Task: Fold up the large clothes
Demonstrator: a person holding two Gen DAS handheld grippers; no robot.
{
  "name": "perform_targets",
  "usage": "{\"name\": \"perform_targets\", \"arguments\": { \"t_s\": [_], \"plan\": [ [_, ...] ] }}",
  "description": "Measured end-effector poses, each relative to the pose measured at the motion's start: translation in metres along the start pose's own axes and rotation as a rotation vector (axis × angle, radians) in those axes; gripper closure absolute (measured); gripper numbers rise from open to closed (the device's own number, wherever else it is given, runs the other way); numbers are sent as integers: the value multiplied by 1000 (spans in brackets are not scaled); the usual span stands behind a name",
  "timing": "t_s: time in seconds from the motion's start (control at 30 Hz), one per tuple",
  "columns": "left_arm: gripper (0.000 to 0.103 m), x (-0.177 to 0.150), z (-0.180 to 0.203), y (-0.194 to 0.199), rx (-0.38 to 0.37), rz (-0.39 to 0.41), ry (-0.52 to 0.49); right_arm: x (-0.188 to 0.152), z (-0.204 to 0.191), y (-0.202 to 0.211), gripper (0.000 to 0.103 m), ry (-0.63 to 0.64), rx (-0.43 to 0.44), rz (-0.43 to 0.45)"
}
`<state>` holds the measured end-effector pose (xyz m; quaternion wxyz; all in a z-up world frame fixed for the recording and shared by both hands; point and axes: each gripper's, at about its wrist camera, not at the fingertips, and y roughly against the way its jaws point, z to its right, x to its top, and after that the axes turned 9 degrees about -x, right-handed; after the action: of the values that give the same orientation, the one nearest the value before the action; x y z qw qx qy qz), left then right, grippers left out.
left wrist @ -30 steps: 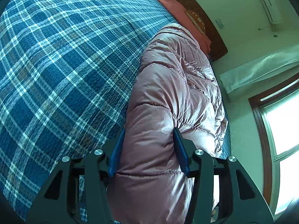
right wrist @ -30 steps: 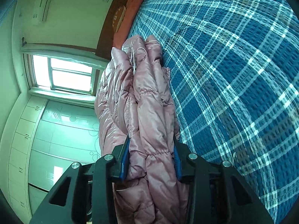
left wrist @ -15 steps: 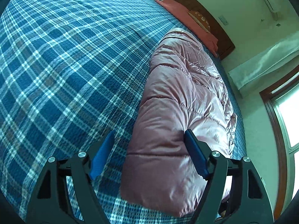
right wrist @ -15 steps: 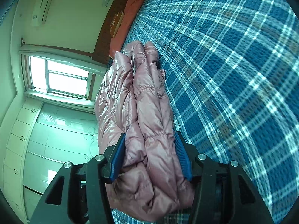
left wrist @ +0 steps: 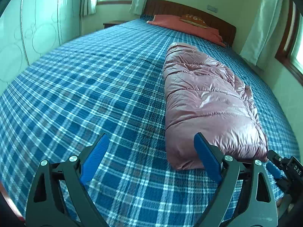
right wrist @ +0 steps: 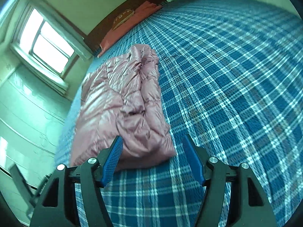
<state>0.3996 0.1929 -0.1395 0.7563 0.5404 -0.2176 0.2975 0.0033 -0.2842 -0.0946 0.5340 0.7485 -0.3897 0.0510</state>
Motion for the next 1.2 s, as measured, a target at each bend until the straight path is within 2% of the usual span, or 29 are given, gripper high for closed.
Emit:
{"name": "perform_targets", "arguments": {
  "t_s": [0.23,0.4,0.67,0.83,1.2],
  "plan": [
    [9,-6,10,42,66,62,-87,-19,-29,35,32,148,-122,84],
    [7,-2,20,74,85,112,-126,-25,-50,64,27,221,-159,152],
    [5,6,33,117,78,196,-144,-27,-79,101,25,296,-159,239],
    [5,9,38,134,46,212,-142,-31,-88,123,23,327,-153,285],
    [4,7,39,153,43,236,-139,-35,-96,147,23,345,-137,329]
  ]
}}
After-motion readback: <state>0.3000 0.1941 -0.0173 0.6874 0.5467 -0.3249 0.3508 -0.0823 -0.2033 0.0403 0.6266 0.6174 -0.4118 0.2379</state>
